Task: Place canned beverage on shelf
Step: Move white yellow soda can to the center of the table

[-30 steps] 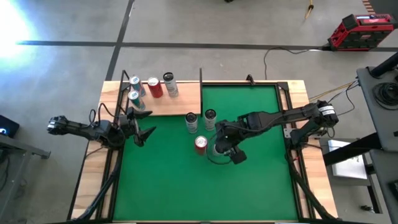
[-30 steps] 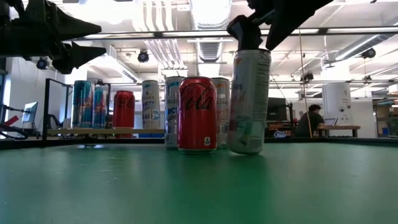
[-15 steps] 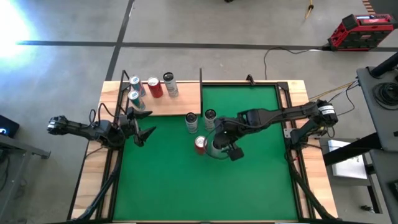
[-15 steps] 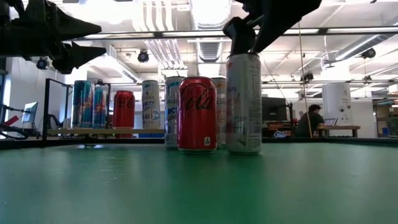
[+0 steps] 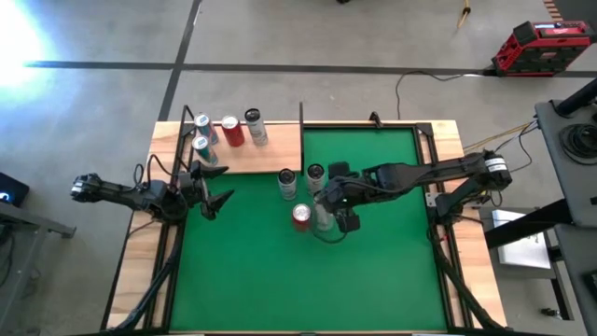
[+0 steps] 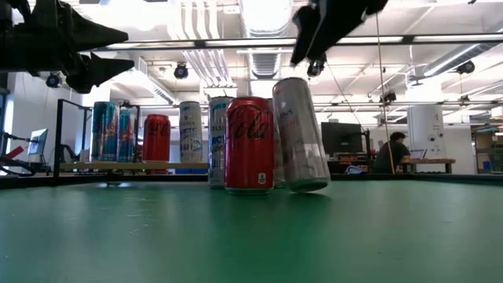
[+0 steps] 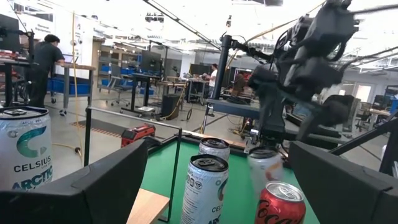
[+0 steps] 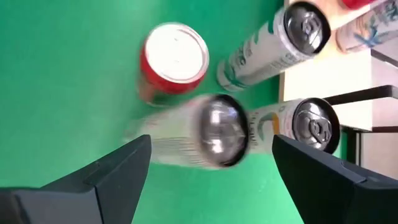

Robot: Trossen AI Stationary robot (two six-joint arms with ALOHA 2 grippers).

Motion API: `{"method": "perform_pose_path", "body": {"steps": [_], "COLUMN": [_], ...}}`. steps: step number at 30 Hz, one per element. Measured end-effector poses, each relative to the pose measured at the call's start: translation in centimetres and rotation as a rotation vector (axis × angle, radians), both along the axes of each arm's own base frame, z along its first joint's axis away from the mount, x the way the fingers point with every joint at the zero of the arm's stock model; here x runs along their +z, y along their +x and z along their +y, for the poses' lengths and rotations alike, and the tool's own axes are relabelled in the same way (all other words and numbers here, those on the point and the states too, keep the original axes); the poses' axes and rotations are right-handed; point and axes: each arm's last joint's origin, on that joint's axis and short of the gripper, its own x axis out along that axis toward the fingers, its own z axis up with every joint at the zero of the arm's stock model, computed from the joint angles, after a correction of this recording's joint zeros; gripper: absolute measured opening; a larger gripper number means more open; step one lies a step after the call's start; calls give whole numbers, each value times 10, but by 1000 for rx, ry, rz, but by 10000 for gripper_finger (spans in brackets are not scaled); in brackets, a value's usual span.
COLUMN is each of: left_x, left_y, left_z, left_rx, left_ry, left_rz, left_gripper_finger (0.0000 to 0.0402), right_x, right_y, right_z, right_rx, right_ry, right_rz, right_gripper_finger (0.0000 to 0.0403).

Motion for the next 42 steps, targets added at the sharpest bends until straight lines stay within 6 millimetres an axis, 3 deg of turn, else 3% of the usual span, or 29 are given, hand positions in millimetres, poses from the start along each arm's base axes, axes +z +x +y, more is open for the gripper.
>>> {"method": "perform_pose_path", "body": {"steps": [5,20,24,27,31,34,38,42], "left_x": [0,0,0,0,0,0,0,0], "left_y": [0,0,0,0,0,0,0,0], "left_z": [0,0,0,0,0,0,0,0], "left_rx": [0,0,0,0,0,0,0,0], "left_ry": [0,0,0,0,0,0,0,0], "left_rz": [0,0,2,2,2,2,2,2], "left_gripper_finger": [375,375,375,375,375,375,375,375], "right_x": [14,10,36,39,30,46,60,46], "right_y": [-16,-41,-50,-56,-57,-66,-86,-112], "right_z": [5,32,34,39,43,44,40,38], "right_rx": [-50,-95,-206,-259,-165,-94,-25,23], "right_ry": [116,331,462,463,408,506,542,518], "right_rz": [-16,125,-20,-81,-50,-114,-220,-253], "right_gripper_finger": [325,325,325,325,325,325,325,325]}}
